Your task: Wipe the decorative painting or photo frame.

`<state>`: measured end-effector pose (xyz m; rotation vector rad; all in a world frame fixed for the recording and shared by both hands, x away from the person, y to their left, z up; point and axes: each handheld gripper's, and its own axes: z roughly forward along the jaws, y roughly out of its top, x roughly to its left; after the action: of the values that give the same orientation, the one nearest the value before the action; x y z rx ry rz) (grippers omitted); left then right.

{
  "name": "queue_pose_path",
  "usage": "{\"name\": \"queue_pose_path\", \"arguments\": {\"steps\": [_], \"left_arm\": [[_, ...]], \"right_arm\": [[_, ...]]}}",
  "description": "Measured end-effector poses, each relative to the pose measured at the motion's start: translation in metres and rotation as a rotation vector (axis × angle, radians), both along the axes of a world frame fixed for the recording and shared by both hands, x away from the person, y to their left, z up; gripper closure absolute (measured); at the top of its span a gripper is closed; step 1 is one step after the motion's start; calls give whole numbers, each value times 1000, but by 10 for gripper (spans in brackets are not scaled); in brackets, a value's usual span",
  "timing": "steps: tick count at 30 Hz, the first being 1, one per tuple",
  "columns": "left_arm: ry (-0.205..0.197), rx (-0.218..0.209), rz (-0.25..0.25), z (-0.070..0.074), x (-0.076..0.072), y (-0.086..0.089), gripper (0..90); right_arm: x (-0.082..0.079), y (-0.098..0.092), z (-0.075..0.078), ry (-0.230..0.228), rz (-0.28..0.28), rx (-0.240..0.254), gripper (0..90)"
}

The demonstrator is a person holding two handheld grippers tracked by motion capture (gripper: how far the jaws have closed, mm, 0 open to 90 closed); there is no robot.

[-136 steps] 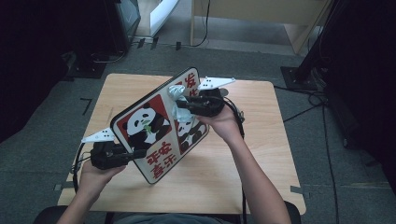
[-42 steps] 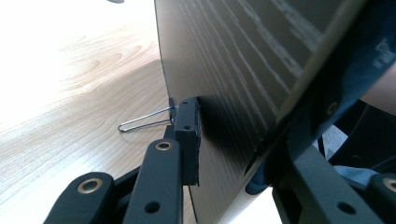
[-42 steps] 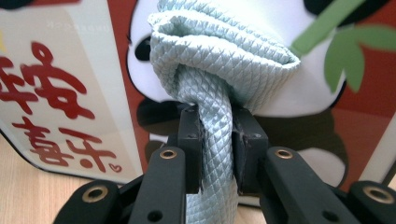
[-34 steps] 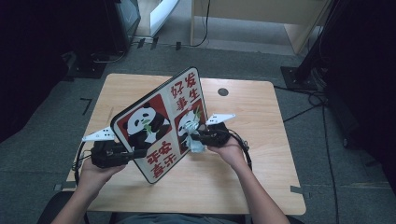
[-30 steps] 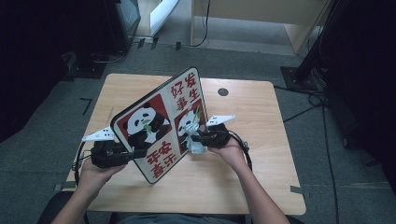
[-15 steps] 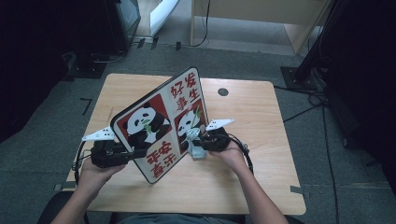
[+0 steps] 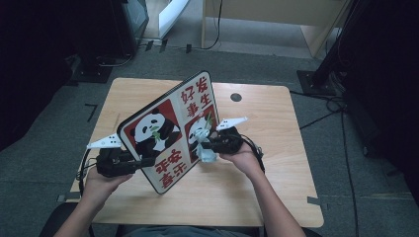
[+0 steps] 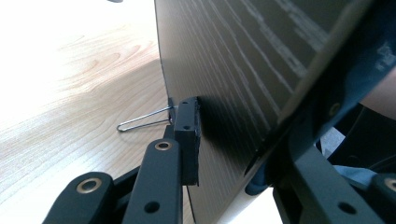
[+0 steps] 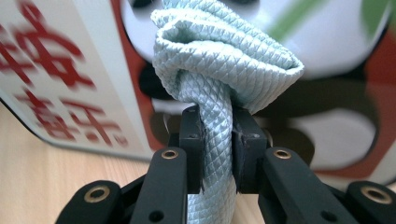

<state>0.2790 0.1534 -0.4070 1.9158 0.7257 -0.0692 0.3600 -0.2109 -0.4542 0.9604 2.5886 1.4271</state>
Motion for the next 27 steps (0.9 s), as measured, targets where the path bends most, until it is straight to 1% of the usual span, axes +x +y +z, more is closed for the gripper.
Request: {"name": "queue_pose_path", "arguments": {"steps": [1,2,4,8,11,13,14,16,19,20,21,22,24,27], "left_arm": [[-1,0,0,0,0,0,707],[-1,0,0,0,0,0,707],[-1,0,0,0,0,0,707],[-1,-3,1,-1,0,0,708],[0,2,1,-1,0,0,708],[1,2,5,-1,0,0,709],[1,2,6,-1,0,0,710],[1,2,9,-1,-1,-1,712],[0,1,15,-2,-2,-1,713],[0,1,16,-2,-2,-1,713],[0,-2,19,-2,-2,-1,714],[0,-2,19,-2,-2,-1,714],[1,-4,23,-2,-3,-1,715],[2,-3,25,-2,-4,-1,719]], "right_arm": [[-1,2,6,-6,6,2,772],[-1,2,6,-6,6,2,772],[-2,5,18,-34,13,10,772],[-4,8,43,-65,6,31,773],[-5,12,62,-96,3,26,773],[-6,16,75,-108,17,32,772],[-7,18,81,-107,18,31,773],[-7,22,89,-120,30,32,773],[-8,29,103,-142,50,46,773],[-7,31,108,-157,62,55,773],[-7,35,117,-167,67,66,773],[-7,35,117,-167,67,66,773],[-7,39,125,-181,75,79,774],[-5,42,134,-188,84,92,774]]}}
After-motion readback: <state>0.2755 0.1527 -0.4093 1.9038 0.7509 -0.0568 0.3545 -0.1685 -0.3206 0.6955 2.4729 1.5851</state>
